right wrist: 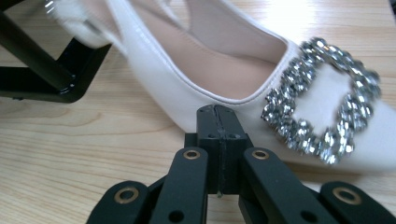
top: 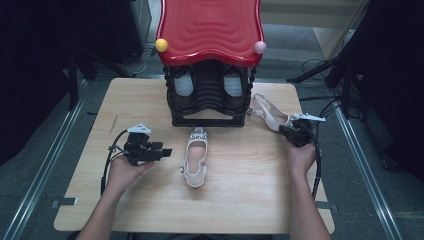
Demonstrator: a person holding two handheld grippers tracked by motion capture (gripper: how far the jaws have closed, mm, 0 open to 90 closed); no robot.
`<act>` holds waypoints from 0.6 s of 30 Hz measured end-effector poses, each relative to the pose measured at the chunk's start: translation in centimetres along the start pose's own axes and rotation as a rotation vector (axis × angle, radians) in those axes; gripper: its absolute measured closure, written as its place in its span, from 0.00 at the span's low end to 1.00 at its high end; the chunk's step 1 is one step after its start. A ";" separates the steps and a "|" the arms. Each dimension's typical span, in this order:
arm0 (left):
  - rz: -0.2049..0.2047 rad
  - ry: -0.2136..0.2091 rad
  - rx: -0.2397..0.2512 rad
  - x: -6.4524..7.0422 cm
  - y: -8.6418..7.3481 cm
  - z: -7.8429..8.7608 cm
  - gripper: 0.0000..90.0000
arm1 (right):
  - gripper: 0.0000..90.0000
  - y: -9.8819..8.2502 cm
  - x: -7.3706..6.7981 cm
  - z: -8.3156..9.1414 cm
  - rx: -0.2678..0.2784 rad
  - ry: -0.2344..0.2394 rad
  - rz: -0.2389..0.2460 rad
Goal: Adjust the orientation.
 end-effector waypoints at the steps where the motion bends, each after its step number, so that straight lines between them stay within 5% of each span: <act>1: -0.002 0.002 -0.001 0.0 0.0 0.0 0.51 | 1.00 0.0 0.2 0.1 -0.001 -0.004 0.005; 8: -0.001 0.004 0.000 0.0 -0.1 0.0 0.51 | 1.00 0.1 1.0 0.5 0.000 -0.034 -0.023; 11: -0.001 0.004 -0.002 0.0 -0.1 0.0 0.51 | 1.00 0.2 0.8 0.8 0.002 -0.009 -0.029; 18: -0.001 0.005 -0.002 0.1 -0.3 0.2 0.51 | 1.00 1.0 -1.8 0.6 0.014 0.064 0.023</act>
Point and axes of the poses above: each handheld gripper's, and its own axes: z roughly backward along the jaws, y roughly out of its top, x roughly to its right, the point moved 2 cm from there along -z, roughly forward along the jaws, and after that the axes turned 8 degrees about y, right-handed, at the moved point
